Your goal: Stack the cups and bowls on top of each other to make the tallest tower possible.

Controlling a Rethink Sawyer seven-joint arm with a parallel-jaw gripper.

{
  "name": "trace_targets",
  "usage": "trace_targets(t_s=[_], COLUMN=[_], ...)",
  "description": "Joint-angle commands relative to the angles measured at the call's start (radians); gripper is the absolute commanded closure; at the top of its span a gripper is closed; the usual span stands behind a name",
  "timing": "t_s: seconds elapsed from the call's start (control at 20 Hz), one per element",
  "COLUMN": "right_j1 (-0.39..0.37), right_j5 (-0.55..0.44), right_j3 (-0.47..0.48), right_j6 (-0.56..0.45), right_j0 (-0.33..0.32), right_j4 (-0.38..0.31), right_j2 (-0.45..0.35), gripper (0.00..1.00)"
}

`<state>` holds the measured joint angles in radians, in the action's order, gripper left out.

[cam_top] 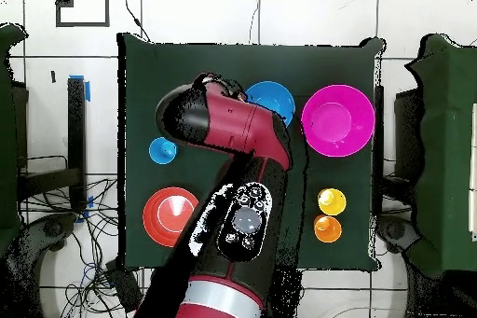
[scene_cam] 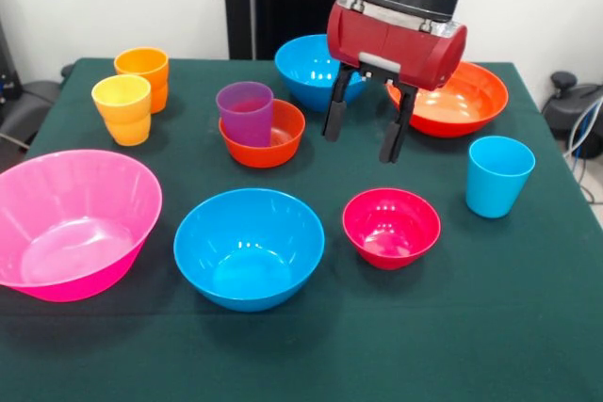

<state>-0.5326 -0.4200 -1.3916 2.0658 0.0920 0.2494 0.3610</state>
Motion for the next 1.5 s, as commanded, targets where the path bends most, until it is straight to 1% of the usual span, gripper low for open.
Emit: trace_targets(t_s=[0.05,0.2,0.45,0.65,0.85,1.0,1.1,1.2,1.3,1.5], right_j1=[0.006,0.016,0.069,0.13,0.18,0.213,0.247,0.266,0.289,0.313], right_j5=[-0.385,-0.383,-0.391,-0.333,-0.288,-0.272,-0.263,-0.277,-0.325,-0.402], right_j3=[0.035,0.041,0.11,0.126,0.128,0.156,0.203,0.242,0.309,0.371], right_j6=[0.238,0.223,0.23,0.265,0.32,0.353,0.397,0.427,0.459,0.483], right_j0=[-0.055,-0.063,-0.072,-0.061,-0.032,-0.017,-0.012,-0.014,-0.015,-0.013], right_j4=[0.087,0.098,0.105,0.123,0.157,0.176,0.196,0.216,0.224,0.212], right_j2=[-0.066,-0.073,-0.043,-0.046,-0.044,-0.032,-0.014,-0.005,0.012,0.036], gripper=[0.0,0.0,0.0,0.0,0.0,0.0,0.0,0.0,0.0,0.0])
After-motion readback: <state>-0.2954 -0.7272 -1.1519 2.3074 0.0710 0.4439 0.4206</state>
